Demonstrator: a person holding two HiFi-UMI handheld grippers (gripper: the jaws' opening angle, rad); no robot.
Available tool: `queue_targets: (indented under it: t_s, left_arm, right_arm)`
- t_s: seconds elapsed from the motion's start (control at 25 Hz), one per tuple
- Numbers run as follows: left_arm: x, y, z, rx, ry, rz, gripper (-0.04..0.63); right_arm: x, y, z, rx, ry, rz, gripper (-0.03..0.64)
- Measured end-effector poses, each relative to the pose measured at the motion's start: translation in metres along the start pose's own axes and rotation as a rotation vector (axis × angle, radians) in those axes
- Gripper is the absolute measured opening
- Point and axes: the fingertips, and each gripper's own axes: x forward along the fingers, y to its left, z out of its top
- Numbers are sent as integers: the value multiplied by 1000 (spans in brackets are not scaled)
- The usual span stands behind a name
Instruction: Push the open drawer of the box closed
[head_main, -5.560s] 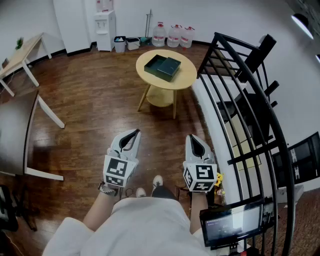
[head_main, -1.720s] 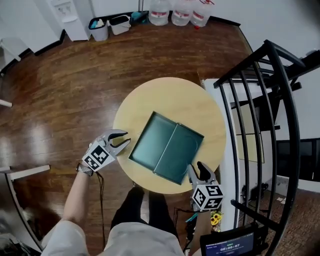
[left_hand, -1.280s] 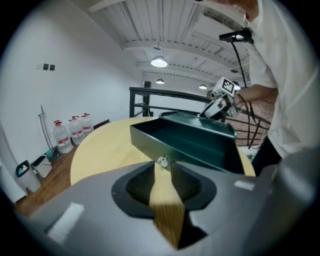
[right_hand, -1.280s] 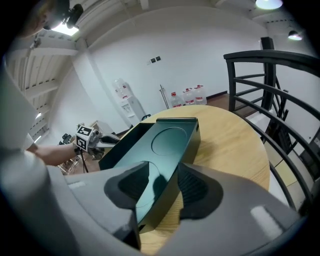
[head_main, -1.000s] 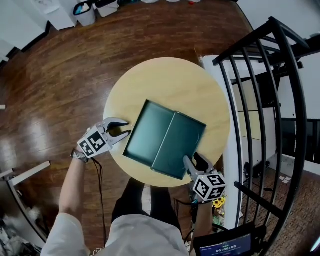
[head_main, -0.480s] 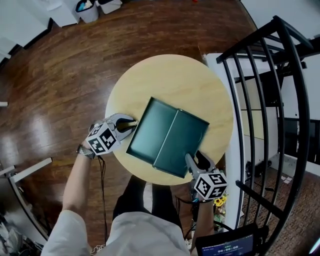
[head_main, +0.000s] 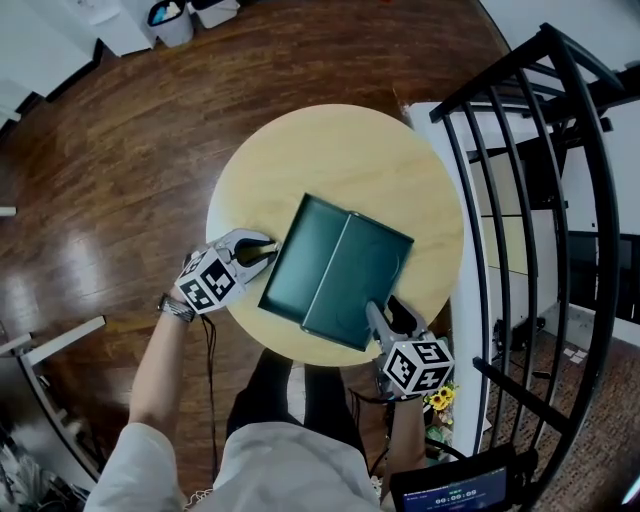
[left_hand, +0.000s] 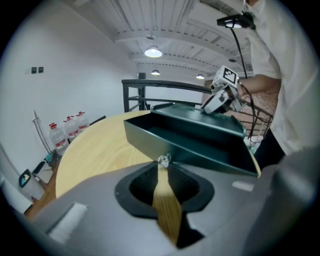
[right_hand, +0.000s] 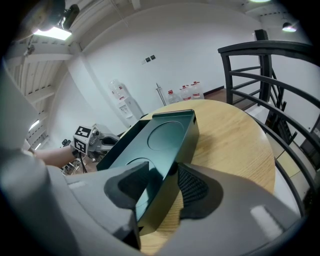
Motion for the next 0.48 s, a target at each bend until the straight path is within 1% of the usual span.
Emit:
queue_targets:
  t_s: [0.16,0.48]
  left_arm:
    - [4,-5,5,-11,-9,-9,71]
    - [14,-16,12,-9,-9,-23,72]
  right_arm:
    - [1,2,0,2,1,2,173]
    - [3,6,-2,5,-1,19,173]
